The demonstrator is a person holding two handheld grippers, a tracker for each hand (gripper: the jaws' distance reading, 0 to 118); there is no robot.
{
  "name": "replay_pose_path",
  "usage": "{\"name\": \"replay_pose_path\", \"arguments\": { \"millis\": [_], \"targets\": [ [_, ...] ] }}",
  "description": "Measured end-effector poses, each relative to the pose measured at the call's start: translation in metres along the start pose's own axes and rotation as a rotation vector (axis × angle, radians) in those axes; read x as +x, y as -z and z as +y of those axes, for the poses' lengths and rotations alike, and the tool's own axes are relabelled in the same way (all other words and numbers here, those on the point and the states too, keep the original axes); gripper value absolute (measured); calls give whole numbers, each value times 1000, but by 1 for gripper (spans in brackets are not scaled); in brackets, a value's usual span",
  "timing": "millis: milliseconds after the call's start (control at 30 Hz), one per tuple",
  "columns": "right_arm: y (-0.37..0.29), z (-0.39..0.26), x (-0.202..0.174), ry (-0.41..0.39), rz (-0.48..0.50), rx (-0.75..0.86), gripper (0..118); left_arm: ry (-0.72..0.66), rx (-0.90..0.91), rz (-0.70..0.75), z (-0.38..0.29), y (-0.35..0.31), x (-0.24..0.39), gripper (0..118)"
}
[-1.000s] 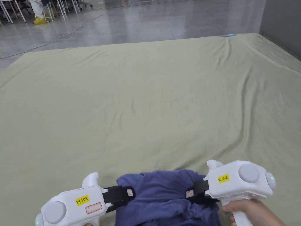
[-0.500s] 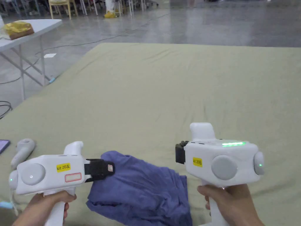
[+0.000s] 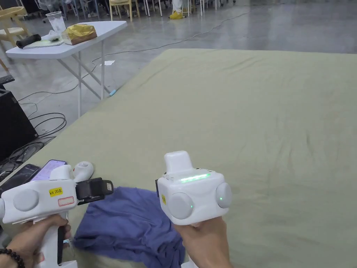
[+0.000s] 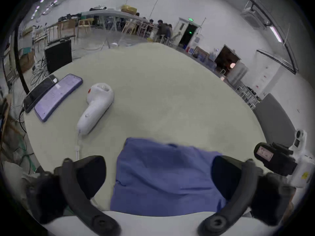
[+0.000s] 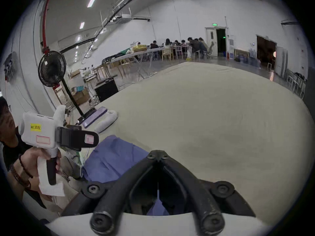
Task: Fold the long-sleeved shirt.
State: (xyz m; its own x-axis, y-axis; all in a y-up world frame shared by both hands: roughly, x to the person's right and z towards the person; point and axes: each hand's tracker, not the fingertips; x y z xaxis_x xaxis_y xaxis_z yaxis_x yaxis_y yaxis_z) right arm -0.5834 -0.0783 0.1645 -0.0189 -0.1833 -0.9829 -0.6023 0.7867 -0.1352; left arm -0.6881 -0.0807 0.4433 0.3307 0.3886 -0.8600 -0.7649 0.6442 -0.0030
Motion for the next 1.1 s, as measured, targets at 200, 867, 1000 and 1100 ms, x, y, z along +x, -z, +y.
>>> {"name": "replay_pose_path", "arguments": {
  "millis": [200,867,1000,1100],
  "targets": [
    [-64,0,43,30,-35,57,0,153,75,70,9,-31,58,110],
    [-447,-39,261,105,-678,567,0,364,671,-328,-155,-117,510,0],
    [-479,-76,280,153,-710,619,0,440,727,-243,-196,-121,530,0],
    [-485,-101,293,152,-761,630,0,500,706,-193,-225,-110,533,0]
  ]
}}
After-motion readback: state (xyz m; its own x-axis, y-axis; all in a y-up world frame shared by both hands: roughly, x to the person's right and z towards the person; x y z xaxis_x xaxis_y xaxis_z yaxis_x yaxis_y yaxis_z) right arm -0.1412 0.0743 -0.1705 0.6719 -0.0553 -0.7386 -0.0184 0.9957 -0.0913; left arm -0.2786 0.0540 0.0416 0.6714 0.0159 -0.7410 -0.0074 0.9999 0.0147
